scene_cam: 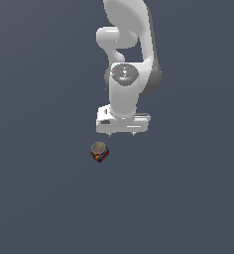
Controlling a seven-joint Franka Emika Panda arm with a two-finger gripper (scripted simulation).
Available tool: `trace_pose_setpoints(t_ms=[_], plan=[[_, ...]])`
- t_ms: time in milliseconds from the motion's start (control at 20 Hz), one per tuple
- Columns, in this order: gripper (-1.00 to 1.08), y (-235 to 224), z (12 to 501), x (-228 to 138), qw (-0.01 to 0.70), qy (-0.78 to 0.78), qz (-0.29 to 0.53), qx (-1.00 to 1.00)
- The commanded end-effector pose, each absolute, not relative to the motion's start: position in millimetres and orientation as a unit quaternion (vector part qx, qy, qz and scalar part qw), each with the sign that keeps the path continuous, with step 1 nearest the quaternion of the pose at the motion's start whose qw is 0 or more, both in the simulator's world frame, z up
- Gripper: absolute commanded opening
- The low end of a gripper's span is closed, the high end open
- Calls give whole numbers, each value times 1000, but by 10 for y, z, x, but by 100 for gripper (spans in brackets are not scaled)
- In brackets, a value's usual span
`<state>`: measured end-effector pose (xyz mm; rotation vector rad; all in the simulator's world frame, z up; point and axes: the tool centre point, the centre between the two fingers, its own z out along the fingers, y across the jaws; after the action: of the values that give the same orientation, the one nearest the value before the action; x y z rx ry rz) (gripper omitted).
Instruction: Pick up the object and move it to a goal position.
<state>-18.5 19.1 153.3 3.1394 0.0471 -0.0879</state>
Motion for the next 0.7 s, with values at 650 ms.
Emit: trace_pose_setpoints(t_ms=[650], plan=[[100,77,1670,-169,-2,-13,-26,1000]])
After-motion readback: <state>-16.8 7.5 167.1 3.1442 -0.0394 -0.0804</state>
